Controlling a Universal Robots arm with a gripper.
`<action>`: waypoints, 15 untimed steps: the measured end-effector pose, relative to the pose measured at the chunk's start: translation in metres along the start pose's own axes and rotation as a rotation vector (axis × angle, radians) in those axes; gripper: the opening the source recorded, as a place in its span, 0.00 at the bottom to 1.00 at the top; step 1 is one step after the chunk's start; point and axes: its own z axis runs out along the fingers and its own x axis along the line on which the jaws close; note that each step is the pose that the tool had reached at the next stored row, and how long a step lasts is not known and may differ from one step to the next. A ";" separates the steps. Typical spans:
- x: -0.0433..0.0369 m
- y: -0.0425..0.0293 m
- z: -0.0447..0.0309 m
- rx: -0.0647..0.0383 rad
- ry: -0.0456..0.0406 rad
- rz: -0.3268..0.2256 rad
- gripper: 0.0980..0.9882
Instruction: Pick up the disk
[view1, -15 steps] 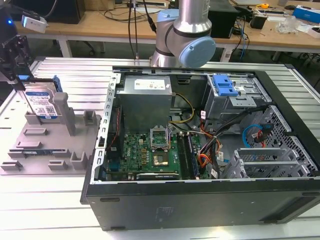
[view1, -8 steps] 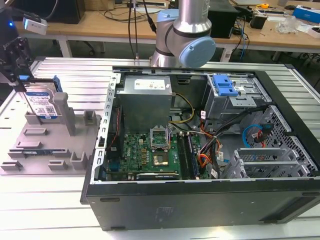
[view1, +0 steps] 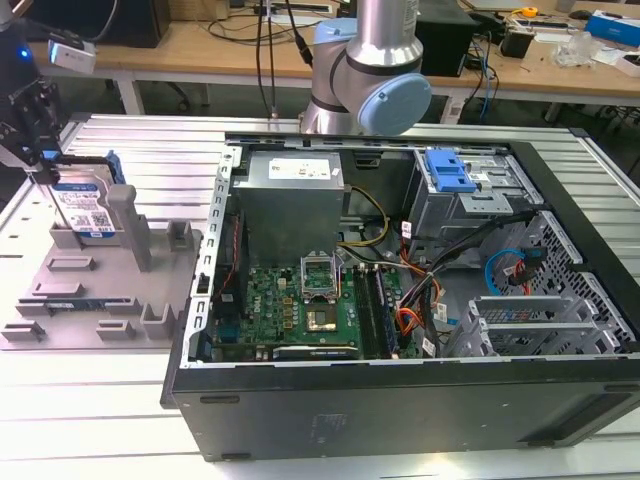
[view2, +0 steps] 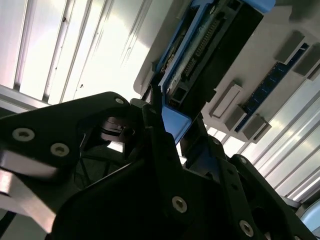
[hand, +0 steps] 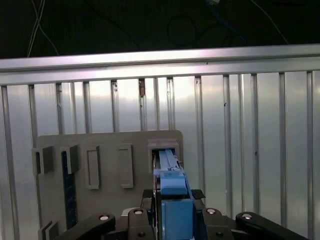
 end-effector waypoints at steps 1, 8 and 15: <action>0.0000 0.0000 0.0002 0.000 0.0000 0.000 0.33; -0.0001 0.0001 0.0035 0.000 0.0000 0.000 0.33; 0.0001 0.0001 0.0045 0.000 0.0000 0.000 0.30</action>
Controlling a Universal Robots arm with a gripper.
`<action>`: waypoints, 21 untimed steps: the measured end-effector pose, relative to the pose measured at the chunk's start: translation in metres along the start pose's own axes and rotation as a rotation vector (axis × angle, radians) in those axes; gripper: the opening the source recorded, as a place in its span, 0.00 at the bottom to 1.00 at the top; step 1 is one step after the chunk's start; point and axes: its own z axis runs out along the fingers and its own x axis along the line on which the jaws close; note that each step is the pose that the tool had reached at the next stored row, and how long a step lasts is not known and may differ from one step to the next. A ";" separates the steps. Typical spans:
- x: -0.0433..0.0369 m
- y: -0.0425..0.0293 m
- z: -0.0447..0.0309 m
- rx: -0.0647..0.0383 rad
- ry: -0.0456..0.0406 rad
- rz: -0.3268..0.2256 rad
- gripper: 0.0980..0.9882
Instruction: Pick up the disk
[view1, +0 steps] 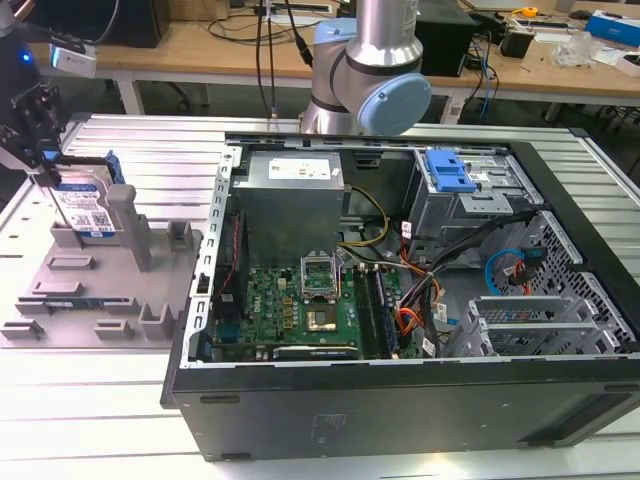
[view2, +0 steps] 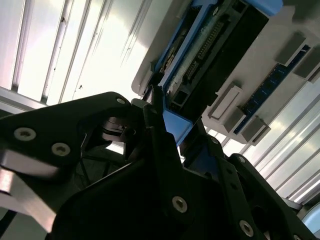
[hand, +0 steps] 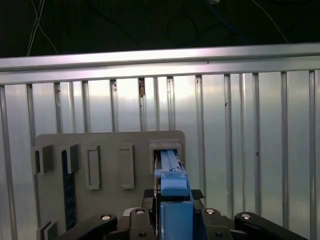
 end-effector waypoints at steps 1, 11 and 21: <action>0.0000 0.0000 0.0001 0.000 0.0000 0.000 0.30; 0.0016 -0.0002 -0.0035 0.000 -0.0001 0.000 0.30; 0.0026 -0.0010 -0.0321 0.000 0.0000 0.000 0.30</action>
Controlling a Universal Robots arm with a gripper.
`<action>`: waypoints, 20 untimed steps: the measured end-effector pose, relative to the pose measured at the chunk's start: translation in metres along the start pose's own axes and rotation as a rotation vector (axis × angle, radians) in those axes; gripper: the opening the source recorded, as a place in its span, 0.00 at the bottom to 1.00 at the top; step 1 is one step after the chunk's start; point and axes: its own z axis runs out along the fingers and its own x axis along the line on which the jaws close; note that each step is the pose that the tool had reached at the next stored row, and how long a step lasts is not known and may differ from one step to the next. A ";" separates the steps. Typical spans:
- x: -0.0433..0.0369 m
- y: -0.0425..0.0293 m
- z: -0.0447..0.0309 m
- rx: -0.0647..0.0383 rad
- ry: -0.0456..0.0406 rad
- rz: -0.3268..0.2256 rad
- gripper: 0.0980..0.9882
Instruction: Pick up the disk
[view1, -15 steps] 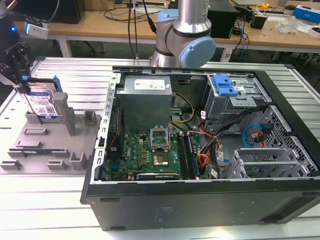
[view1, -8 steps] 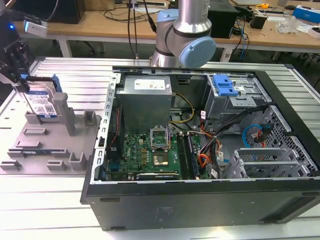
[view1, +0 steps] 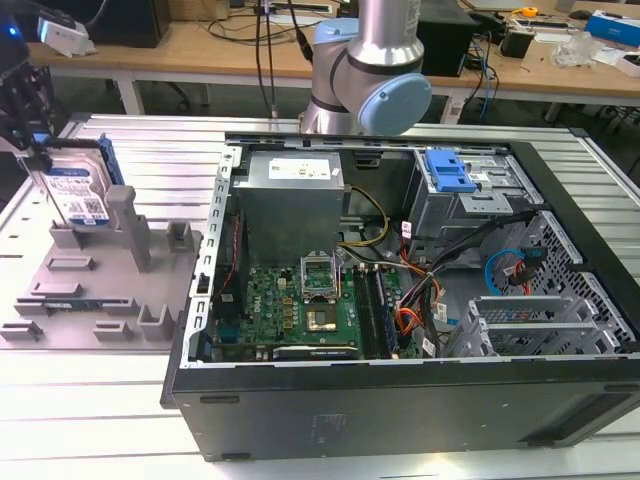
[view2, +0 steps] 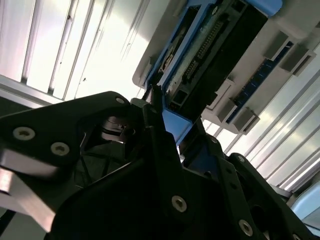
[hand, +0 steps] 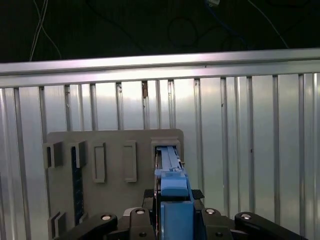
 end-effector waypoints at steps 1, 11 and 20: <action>0.0001 -0.0001 -0.0035 0.000 0.0001 0.000 0.30; 0.0015 -0.0025 -0.0661 0.000 0.0000 0.000 0.30; 0.0026 -0.0044 -0.1152 0.000 -0.0001 -0.001 0.30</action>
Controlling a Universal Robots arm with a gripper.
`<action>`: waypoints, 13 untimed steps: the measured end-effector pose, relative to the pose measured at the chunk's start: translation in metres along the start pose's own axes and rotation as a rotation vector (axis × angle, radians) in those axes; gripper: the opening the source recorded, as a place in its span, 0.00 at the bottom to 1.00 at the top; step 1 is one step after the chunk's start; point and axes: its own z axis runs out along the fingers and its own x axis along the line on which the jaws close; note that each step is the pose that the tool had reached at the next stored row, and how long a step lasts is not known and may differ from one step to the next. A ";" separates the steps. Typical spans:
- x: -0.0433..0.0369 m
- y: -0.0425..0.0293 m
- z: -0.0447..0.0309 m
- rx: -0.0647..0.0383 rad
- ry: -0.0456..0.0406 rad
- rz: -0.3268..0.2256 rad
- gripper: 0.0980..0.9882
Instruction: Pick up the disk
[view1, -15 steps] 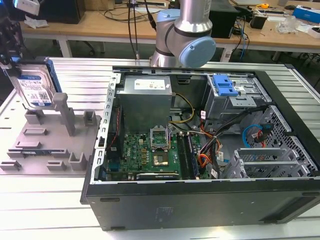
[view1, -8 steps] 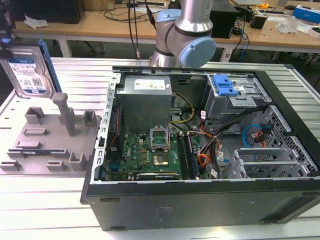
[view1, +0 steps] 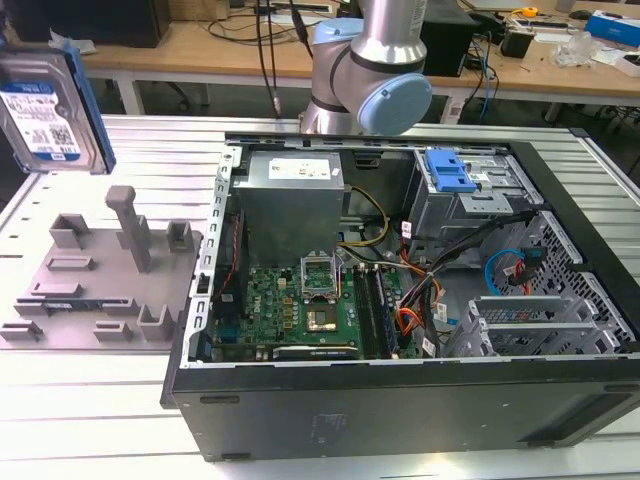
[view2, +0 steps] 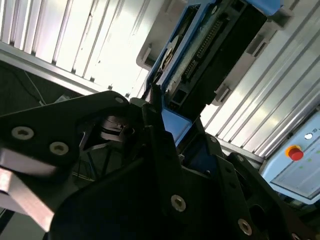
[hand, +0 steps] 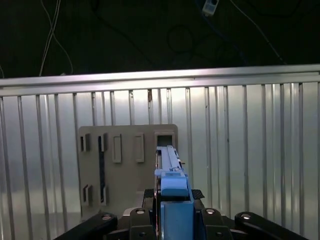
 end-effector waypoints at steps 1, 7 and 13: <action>0.0001 -0.0002 -0.0050 0.000 0.0000 0.000 0.30; 0.0014 -0.0024 -0.0474 0.000 -0.0015 -0.003 0.30; 0.0018 -0.0032 -0.0580 0.000 -0.0034 -0.005 0.30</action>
